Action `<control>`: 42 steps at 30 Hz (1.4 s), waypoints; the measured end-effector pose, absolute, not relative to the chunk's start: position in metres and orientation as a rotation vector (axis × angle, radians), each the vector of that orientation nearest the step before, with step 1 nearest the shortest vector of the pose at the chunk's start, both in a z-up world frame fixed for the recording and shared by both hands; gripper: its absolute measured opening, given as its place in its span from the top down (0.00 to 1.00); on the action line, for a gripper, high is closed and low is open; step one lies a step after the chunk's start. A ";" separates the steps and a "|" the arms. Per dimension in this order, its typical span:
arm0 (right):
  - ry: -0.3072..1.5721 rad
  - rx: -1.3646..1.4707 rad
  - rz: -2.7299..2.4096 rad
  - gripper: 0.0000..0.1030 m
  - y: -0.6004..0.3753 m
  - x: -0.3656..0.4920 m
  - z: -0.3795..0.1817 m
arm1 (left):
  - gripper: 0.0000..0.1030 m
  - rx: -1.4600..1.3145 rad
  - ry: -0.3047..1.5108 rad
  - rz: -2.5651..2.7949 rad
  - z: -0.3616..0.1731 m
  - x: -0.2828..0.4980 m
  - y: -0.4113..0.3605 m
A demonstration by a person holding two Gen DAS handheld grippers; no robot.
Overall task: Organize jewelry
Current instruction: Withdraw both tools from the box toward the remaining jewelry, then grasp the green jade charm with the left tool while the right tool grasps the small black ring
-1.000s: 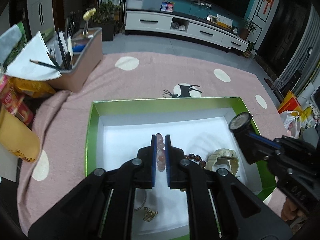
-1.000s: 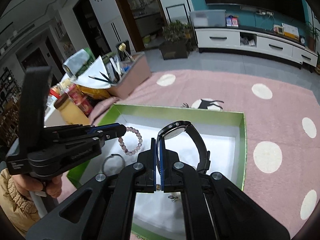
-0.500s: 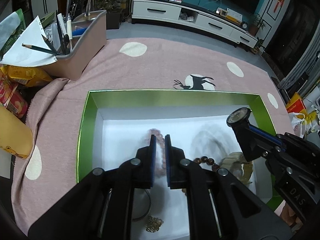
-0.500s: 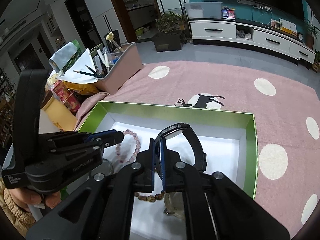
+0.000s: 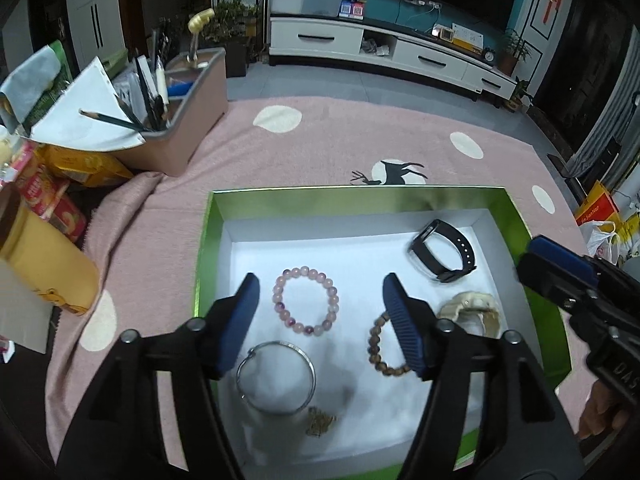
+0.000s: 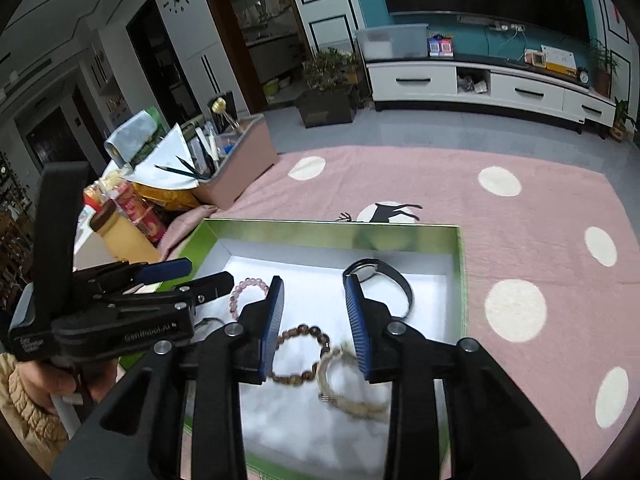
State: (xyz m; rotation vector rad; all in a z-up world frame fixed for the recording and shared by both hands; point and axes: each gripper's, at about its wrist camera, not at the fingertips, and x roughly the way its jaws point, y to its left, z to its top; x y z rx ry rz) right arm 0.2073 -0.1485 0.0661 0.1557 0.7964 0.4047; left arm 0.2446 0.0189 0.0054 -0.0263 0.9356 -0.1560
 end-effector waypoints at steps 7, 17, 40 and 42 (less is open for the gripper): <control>0.737 0.160 0.413 0.69 -0.174 0.152 0.086 | 0.31 -0.004 0.864 -0.182 0.032 0.201 0.020; 0.740 0.144 0.426 0.69 -0.190 0.075 0.078 | 0.31 -0.044 0.850 -0.245 0.038 0.132 0.028; 0.866 0.180 0.382 0.69 -0.185 -0.002 0.005 | 0.42 -0.103 0.964 -0.381 -0.046 0.059 0.013; 0.865 0.196 0.382 0.69 -0.186 -0.002 0.003 | 0.42 -0.085 0.948 -0.392 -0.045 0.060 0.008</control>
